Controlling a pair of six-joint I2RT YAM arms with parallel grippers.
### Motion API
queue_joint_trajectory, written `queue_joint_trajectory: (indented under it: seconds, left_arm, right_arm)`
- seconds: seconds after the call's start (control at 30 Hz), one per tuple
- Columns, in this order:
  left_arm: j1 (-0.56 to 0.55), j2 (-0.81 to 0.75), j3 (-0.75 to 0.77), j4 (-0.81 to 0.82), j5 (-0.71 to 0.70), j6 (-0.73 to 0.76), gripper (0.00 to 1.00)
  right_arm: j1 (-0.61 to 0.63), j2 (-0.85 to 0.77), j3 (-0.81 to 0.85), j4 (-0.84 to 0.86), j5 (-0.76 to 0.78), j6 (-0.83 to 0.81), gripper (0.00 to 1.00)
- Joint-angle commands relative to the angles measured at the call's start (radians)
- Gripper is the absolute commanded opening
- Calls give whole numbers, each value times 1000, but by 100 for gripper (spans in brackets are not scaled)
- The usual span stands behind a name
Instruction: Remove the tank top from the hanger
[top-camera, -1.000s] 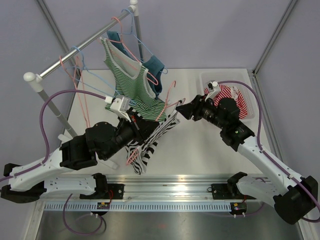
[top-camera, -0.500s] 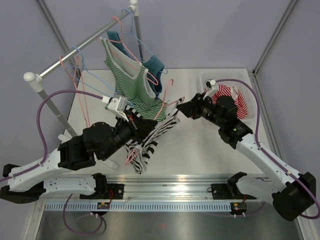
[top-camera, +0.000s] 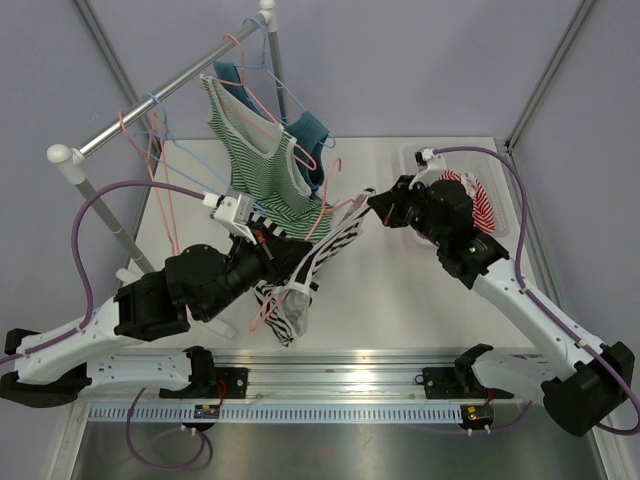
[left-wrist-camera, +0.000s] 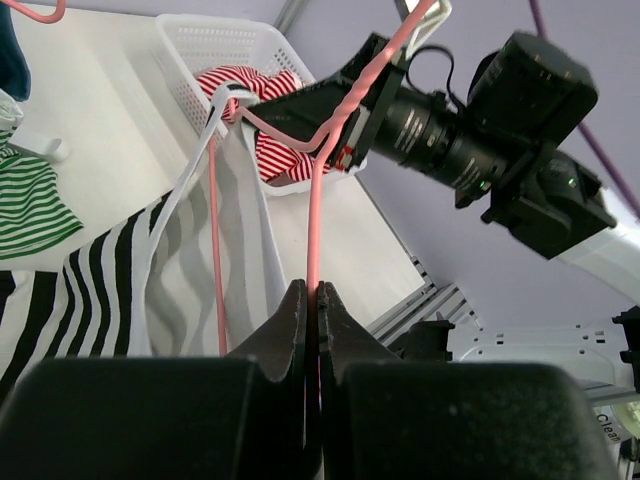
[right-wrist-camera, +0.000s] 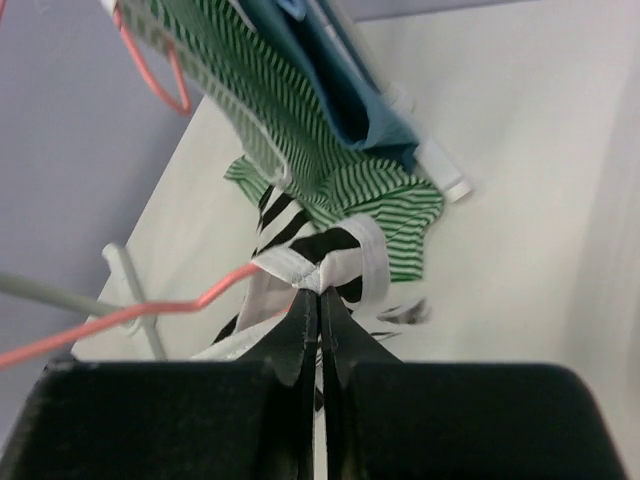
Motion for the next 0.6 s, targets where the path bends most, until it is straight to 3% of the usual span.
queue_joint_trajectory:
  seconds: [0.0, 0.17, 0.47, 0.57]
  left_arm:
    - [-5, -28, 6, 63, 10, 18, 0]
    - [-5, -31, 17, 89, 30, 32, 0]
    - [-7, -8, 36, 233, 130, 105, 0]
    - [-11, 34, 53, 348, 155, 168, 0]
  right_arm:
    - [-29, 58, 135, -128, 240, -79, 0]
    - [-98, 168, 220, -196, 165, -64, 0]
    - [-120, 225, 326, -320, 84, -74, 0]
    - [-120, 179, 333, -313, -79, -87, 0]
